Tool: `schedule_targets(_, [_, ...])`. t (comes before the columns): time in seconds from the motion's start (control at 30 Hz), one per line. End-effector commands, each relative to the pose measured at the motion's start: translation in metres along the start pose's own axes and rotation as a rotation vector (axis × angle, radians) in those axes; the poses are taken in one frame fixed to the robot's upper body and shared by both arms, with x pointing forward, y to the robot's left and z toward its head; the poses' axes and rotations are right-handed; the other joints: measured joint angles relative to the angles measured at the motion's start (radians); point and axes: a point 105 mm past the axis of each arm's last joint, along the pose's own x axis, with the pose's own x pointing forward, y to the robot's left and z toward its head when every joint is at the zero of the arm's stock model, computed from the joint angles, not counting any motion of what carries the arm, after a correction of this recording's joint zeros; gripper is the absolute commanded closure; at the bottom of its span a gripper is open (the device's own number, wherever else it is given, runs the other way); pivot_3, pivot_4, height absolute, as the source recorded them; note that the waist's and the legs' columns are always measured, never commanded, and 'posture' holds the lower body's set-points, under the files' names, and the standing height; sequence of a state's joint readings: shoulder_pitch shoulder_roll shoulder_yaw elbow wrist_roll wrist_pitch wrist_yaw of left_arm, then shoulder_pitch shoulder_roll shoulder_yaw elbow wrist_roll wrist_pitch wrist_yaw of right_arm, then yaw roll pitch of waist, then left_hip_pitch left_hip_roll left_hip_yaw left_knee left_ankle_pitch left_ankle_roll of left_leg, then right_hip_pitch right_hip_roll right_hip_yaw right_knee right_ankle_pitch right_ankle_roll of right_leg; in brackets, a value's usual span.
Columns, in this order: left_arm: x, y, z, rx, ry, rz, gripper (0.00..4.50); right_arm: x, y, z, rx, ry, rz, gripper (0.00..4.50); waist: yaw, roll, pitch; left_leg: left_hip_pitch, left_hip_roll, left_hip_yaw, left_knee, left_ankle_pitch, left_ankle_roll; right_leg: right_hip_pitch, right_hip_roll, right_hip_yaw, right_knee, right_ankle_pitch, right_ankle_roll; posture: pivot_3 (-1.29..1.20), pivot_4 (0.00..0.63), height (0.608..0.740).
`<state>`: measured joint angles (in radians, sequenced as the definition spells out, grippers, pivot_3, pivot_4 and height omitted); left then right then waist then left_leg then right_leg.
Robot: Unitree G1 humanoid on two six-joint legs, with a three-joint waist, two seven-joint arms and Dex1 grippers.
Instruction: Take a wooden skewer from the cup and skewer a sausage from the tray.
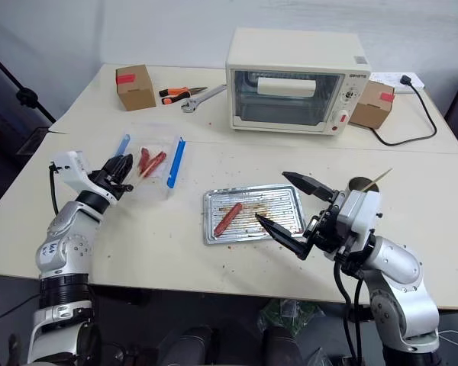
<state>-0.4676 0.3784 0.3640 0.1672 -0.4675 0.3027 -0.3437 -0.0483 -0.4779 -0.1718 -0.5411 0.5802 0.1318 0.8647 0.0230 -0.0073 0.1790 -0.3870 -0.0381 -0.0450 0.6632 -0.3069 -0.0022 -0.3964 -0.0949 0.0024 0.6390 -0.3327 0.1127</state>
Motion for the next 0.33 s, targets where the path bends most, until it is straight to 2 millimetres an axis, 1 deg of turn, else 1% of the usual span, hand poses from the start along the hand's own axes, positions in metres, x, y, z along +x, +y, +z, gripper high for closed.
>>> schedule_targets(0.03, [-0.007, -0.019, 0.033, 0.074, -0.086, -0.16, 1.85, -0.008, -0.002, 0.004, -0.031, 0.021, 0.01, 0.0, 0.0, 0.0, 0.0, 0.0, 0.0, 0.0, 0.0, 0.0, 0.0, 0.0, 0.0, 0.0, 0.0, 0.0, 0.0, 0.0, 0.15, 0.74])
schedule_targets(0.07, [-0.015, -0.025, 0.036, 0.133, -0.07, -0.237, 1.54, -0.012, -0.002, 0.001, -0.025, 0.046, 0.015, 0.0, -0.002, 0.0, 0.0, 0.0, 0.001, 0.0, 0.0, 0.0, 0.0, 0.0, 0.0, 0.0, 0.0, 0.0, 0.0, 0.0, 0.15, 0.74])
schedule_targets(0.1, [-0.022, -0.03, 0.036, 0.188, -0.036, -0.298, 1.54, -0.015, -0.003, -0.001, -0.025, 0.067, 0.024, 0.0, -0.008, 0.0, 0.0, 0.0, 0.001, 0.0, -0.001, 0.0, 0.0, 0.0, 0.0, 0.0, -0.001, 0.0, 0.0, 0.0, 0.15, 0.74])
schedule_targets(0.13, [-0.036, -0.036, 0.031, 0.264, 0.025, -0.406, 1.54, -0.021, -0.003, -0.006, -0.024, 0.109, 0.047, 0.0, -0.013, 0.0, 0.0, 0.0, 0.001, 0.0, -0.002, 0.0, 0.0, 0.0, 0.0, 0.001, -0.001, 0.0, 0.0, 0.0, 0.15, 0.74])
schedule_targets(0.17, [-0.051, -0.042, 0.026, 0.302, 0.077, -0.506, 1.54, -0.025, -0.003, -0.01, -0.021, 0.141, 0.065, 0.0, -0.021, 0.0, 0.0, 0.0, 0.001, 0.0, -0.002, 0.0, 0.0, 0.0, 0.0, 0.001, -0.002, 0.0, 0.0, 0.0, 0.15, 0.74])
schedule_targets(0.23, [-0.082, -0.048, 0.006, 0.381, 0.244, -0.686, 1.54, -0.037, -0.005, -0.02, -0.016, 0.207, 0.094, 0.0, -0.031, 0.0, 0.0, 0.002, 0.002, 0.002, -0.005, 0.0, -0.001, 0.0, 0.0, 0.002, -0.003, -0.001, -0.001, 0.0, 0.15, 0.74])
schedule_targets(0.27, [-0.09, -0.049, 0.0, 0.395, 0.298, -0.728, 1.54, -0.041, -0.006, -0.023, -0.013, 0.223, 0.1, 0.0, -0.031, 0.0, 0.0, 0.003, 0.002, 0.003, -0.007, 0.0, -0.001, 0.001, -0.001, 0.003, -0.005, -0.001, -0.001, 0.0, 0.15, 0.74])
schedule_targets(0.33, [-0.1, -0.05, -0.011, 0.45, 0.354, -0.773, 1.54, -0.049, -0.01, -0.032, -0.005, 0.252, 0.108, 0.0, -0.028, 0.001, 0.0, 0.005, 0.002, 0.003, -0.011, 0.001, 0.0, 0.004, -0.001, 0.002, -0.009, -0.001, -0.002, 0.0, 0.15, 0.74])
